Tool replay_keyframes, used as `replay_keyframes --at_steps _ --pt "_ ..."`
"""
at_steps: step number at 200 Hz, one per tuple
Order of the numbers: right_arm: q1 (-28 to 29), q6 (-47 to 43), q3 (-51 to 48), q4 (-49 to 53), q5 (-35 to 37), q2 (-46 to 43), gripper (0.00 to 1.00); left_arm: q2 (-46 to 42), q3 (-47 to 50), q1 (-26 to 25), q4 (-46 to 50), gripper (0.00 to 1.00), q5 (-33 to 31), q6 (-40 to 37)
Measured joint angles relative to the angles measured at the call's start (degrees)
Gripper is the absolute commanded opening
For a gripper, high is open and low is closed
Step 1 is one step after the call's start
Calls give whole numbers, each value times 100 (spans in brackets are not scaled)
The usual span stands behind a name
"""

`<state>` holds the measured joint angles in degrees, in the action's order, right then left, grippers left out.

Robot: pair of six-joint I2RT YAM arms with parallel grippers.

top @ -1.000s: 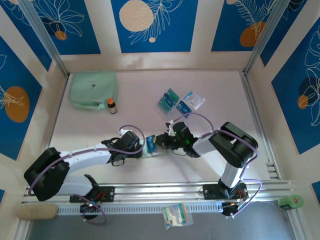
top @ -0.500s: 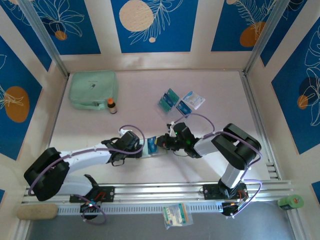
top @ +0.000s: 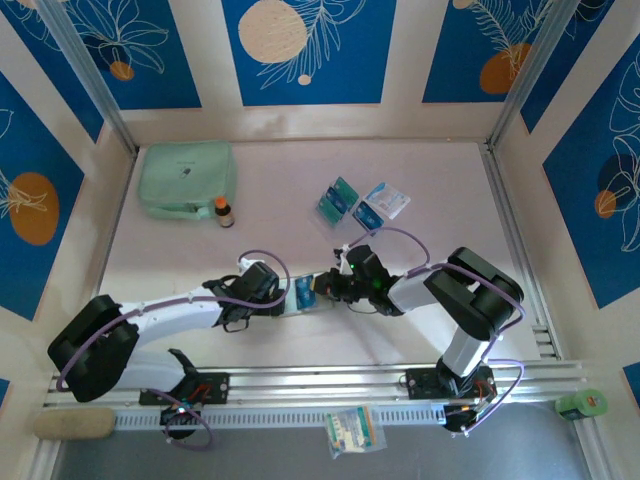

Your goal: Put the credit cards into the card holder

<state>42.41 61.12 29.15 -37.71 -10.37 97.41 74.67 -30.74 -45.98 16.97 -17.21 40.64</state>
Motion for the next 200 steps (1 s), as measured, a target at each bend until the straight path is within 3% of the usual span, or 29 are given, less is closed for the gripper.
replay_keyframes --at_steps 149,200 --pt "-326 -260 -129 479 -297 -428 0 -197 -63 0 105 100 -2 -7" --pt "-345 -260 -372 212 -317 -529 0 -22 -319 0 37 100 -2 -61"
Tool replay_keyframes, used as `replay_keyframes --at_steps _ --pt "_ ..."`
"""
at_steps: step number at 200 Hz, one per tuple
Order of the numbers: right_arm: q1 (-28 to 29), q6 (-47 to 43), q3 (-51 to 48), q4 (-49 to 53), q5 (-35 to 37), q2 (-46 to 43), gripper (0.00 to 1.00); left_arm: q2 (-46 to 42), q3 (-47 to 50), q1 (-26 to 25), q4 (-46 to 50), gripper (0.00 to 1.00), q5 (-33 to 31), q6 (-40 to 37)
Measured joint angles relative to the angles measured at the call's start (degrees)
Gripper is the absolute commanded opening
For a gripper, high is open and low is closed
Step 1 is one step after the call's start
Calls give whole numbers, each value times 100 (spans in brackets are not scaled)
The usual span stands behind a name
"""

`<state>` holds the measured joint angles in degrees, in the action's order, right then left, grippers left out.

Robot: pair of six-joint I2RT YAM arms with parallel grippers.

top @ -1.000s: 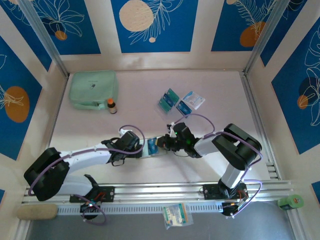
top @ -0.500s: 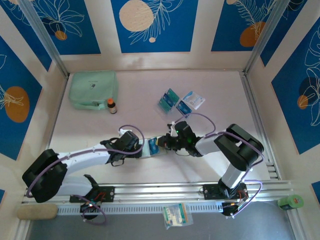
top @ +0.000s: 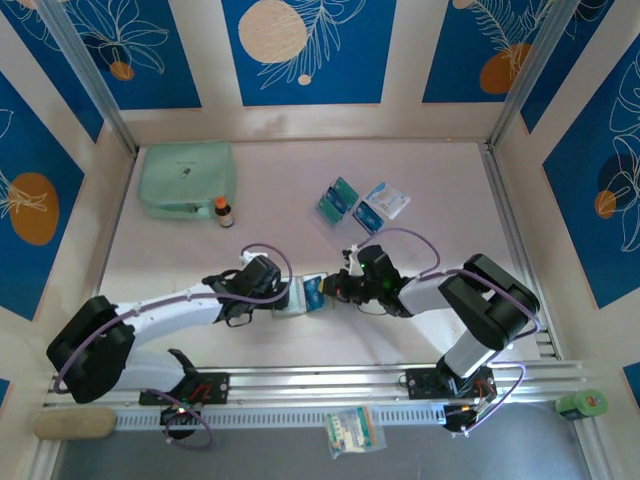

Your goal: Put the credit cards into the card holder

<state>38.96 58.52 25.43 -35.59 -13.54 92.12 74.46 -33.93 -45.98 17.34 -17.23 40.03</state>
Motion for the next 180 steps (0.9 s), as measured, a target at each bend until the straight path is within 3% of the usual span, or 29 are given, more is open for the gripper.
replay_keyframes --at_steps 180 --pt "181 308 -81 -1937 328 822 0 76 197 0 133 100 -2 173"
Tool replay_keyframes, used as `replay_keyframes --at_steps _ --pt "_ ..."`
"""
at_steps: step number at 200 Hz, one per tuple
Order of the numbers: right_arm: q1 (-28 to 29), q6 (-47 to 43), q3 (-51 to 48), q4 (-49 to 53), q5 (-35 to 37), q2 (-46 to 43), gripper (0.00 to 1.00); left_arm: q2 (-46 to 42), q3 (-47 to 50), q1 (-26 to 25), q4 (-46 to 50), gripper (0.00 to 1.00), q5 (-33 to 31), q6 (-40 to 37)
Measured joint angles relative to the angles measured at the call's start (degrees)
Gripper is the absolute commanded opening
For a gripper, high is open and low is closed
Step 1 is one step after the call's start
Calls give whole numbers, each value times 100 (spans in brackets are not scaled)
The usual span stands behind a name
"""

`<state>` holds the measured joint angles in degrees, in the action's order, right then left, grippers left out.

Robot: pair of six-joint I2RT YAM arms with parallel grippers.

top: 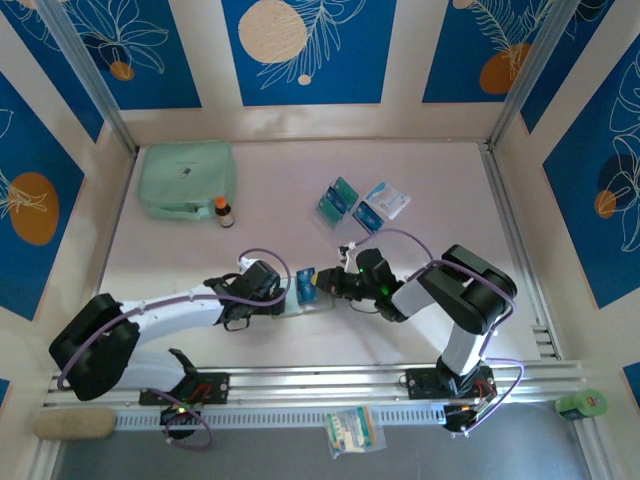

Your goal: Put the credit cards into the card holder

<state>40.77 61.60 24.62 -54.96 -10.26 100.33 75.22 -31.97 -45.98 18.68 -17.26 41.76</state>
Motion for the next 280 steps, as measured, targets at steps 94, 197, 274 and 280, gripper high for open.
replay_keyframes --at_steps 94,197,274,280 --pt "11 107 11 -334 107 315 0 0 11 0 9 100 -37 26" --pt "11 238 81 -514 24 481 0 -4 44 0 -22 100 -37 42" --pt "15 319 92 -557 -90 566 0 -4 44 0 -22 100 -37 42" --pt "15 321 92 -560 -98 564 0 -4 44 0 -22 100 -37 42"
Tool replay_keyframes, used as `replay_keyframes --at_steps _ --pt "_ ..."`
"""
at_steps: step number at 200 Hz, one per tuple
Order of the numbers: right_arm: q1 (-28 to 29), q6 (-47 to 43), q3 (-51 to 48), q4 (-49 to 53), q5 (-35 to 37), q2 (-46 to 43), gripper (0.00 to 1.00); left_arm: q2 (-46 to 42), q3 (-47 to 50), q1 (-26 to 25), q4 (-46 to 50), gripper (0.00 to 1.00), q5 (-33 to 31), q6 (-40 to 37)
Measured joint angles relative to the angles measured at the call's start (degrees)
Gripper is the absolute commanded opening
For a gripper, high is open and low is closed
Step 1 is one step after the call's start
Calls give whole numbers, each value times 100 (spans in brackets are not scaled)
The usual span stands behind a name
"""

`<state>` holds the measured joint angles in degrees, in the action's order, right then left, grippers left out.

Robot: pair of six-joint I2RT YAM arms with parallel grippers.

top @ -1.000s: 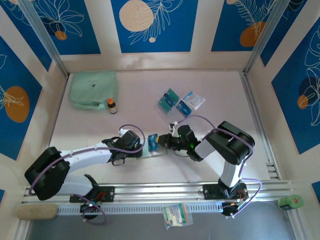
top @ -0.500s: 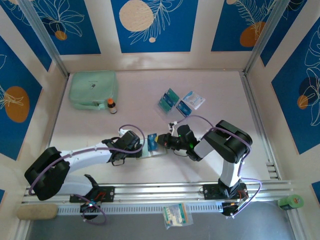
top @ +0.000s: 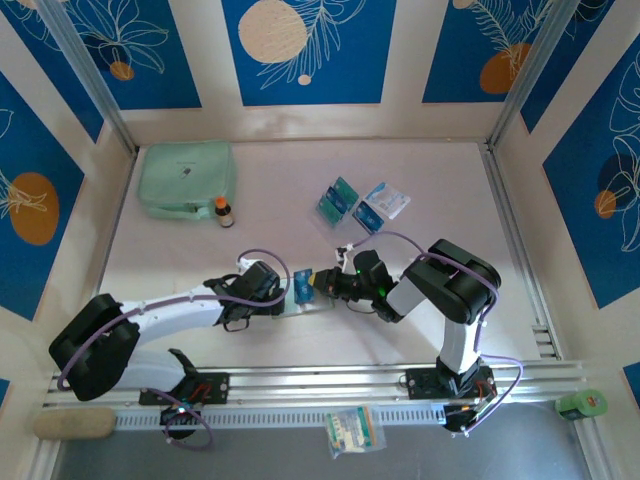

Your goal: Put the credit cards into the card holder

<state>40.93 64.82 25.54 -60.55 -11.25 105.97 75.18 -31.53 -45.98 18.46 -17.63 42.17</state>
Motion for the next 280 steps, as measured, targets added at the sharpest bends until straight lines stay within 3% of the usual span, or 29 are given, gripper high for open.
replay_keyframes --at_steps 280 --pt "111 426 -168 -24 -116 11 0 -11 4 0 0 100 0 -2"
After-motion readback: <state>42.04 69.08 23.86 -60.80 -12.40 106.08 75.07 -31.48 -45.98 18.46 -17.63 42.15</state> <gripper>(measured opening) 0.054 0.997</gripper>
